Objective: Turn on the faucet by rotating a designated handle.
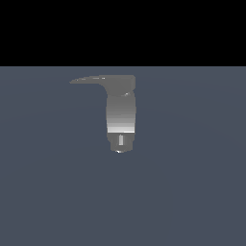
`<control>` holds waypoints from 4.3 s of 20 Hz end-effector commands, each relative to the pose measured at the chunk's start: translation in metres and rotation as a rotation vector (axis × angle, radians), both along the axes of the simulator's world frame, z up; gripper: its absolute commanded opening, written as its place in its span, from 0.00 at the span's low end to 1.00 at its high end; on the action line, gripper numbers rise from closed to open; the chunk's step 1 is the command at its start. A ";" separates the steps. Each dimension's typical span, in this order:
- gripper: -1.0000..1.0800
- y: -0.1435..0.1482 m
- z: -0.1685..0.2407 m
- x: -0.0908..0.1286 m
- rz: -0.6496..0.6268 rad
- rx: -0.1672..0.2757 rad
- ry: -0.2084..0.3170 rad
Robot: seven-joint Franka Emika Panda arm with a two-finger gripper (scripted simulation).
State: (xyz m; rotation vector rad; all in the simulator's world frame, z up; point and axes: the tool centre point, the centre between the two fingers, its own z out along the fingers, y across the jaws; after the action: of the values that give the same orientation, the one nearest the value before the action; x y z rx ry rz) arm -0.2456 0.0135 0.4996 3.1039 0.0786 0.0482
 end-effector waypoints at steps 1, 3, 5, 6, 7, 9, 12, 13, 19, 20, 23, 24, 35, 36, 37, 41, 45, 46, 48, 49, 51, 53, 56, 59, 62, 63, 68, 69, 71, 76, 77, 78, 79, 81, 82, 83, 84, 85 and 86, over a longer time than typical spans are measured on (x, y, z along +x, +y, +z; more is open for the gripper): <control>0.00 0.000 0.000 0.000 0.000 0.000 0.000; 0.00 0.000 0.000 0.000 -0.002 0.000 0.000; 0.00 0.002 -0.001 0.001 -0.008 0.000 0.000; 0.00 0.003 -0.002 0.001 -0.013 0.000 0.000; 0.00 0.004 -0.003 0.001 -0.019 0.001 0.000; 0.00 0.007 -0.005 0.002 -0.034 0.001 0.000; 0.00 0.013 -0.010 0.005 -0.064 0.002 0.000; 0.00 0.015 -0.012 0.006 -0.076 0.003 0.000; 0.00 0.033 -0.026 0.015 -0.172 0.006 0.000; 0.00 0.037 -0.029 0.017 -0.191 0.007 0.000; 0.00 0.048 -0.038 0.024 -0.254 0.009 0.000; 0.00 0.052 -0.042 0.026 -0.275 0.010 0.000; 0.00 0.091 -0.077 0.060 -0.509 0.019 0.000; 0.00 0.094 -0.080 0.063 -0.530 0.020 0.000; 0.00 0.097 -0.083 0.067 -0.551 0.021 0.000; 0.00 0.108 -0.095 0.082 -0.636 0.025 0.000; 0.00 0.118 -0.108 0.098 -0.721 0.029 0.001; 0.00 0.120 -0.111 0.102 -0.742 0.030 0.001; 0.00 0.125 -0.117 0.110 -0.783 0.032 0.001; 0.00 0.127 -0.120 0.114 -0.804 0.033 0.001; 0.00 0.130 -0.126 0.123 -0.846 0.034 0.001; 0.00 0.134 -0.132 0.131 -0.887 0.036 0.001; 0.00 0.138 -0.141 0.144 -0.948 0.039 0.001; 0.00 0.141 -0.149 0.158 -1.008 0.041 0.000; 0.00 0.143 -0.158 0.171 -1.068 0.043 0.000; 0.00 0.144 -0.161 0.175 -1.088 0.044 0.000; 0.00 0.146 -0.175 0.198 -1.188 0.047 -0.001; 0.00 0.146 -0.178 0.202 -1.209 0.047 -0.001; 0.00 0.145 -0.184 0.212 -1.249 0.048 -0.001; 0.00 0.143 -0.199 0.235 -1.355 0.049 -0.003; 0.00 0.142 -0.202 0.240 -1.377 0.050 -0.003; 0.00 0.141 -0.206 0.245 -1.400 0.050 -0.003; 0.00 0.140 -0.209 0.250 -1.422 0.050 -0.004; 0.00 0.137 -0.216 0.261 -1.469 0.050 -0.005; 0.00 0.135 -0.219 0.266 -1.492 0.050 -0.005; 0.00 0.134 -0.222 0.270 -1.515 0.050 -0.005; 0.00 0.132 -0.225 0.275 -1.537 0.050 -0.006; 0.00 0.130 -0.228 0.280 -1.557 0.050 -0.006; 0.00 0.129 -0.231 0.284 -1.577 0.050 -0.006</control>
State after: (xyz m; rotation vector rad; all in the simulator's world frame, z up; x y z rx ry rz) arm 0.0311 0.1448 0.2730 2.3030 -2.1331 0.0040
